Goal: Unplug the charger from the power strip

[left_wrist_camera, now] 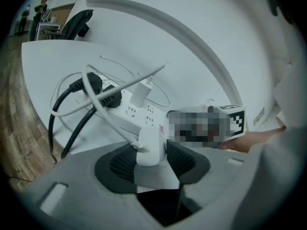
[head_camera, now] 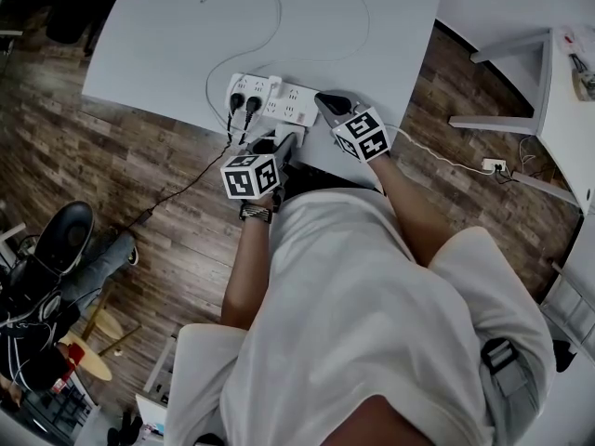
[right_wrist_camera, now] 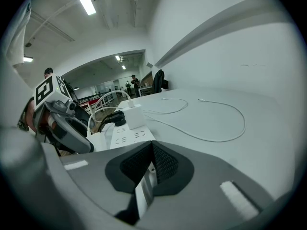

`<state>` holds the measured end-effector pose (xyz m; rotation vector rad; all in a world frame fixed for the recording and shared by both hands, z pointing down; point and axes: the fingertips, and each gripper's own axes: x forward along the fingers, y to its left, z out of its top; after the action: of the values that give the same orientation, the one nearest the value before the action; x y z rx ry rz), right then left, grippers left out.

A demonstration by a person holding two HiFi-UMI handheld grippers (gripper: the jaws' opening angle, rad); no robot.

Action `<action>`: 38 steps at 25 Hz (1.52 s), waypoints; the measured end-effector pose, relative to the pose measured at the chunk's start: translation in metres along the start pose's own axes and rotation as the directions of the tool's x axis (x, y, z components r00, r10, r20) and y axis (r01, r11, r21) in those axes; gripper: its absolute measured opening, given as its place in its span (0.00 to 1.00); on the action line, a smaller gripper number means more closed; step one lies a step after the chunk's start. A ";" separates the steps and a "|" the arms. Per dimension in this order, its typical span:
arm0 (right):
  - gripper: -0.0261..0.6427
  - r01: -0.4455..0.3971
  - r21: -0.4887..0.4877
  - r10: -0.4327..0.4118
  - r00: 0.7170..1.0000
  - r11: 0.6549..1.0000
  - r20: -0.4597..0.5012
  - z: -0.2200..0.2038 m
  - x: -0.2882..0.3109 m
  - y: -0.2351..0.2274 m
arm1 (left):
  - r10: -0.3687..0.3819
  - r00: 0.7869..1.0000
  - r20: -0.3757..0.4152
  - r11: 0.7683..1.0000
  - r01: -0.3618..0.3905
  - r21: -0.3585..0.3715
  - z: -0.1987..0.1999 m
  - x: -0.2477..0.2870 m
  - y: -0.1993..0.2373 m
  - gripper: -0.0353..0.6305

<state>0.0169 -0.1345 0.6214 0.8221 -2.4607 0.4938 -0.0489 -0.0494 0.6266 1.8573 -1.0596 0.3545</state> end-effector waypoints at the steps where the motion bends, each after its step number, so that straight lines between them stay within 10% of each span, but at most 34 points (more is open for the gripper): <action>1: 0.04 0.001 0.000 -0.001 1.000 1.000 0.000 0.000 0.000 0.000 | 0.017 1.000 -0.004 1.000 -0.017 0.010 0.001 -0.001 0.002 0.34; 20: 0.04 0.055 -0.005 -0.055 0.998 0.998 -0.006 0.000 -0.008 -0.002 | 0.126 0.991 -0.043 0.992 -0.125 0.023 0.002 -0.045 0.038 0.54; 27: 0.04 0.119 0.062 -0.125 0.988 0.991 0.089 0.035 -0.032 0.003 | 0.170 0.985 0.041 0.975 -0.174 0.136 0.031 -0.082 0.043 0.54; 38: 0.04 0.242 0.089 -0.257 0.938 0.966 0.234 0.118 -0.083 0.017 | 0.121 0.958 0.258 0.888 -0.221 0.403 0.119 -0.122 0.007 0.18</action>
<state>0.0237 -0.1406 0.4764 1.2684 -2.5175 0.3932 -0.1473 -0.0868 0.4927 2.2397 -1.3953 0.5231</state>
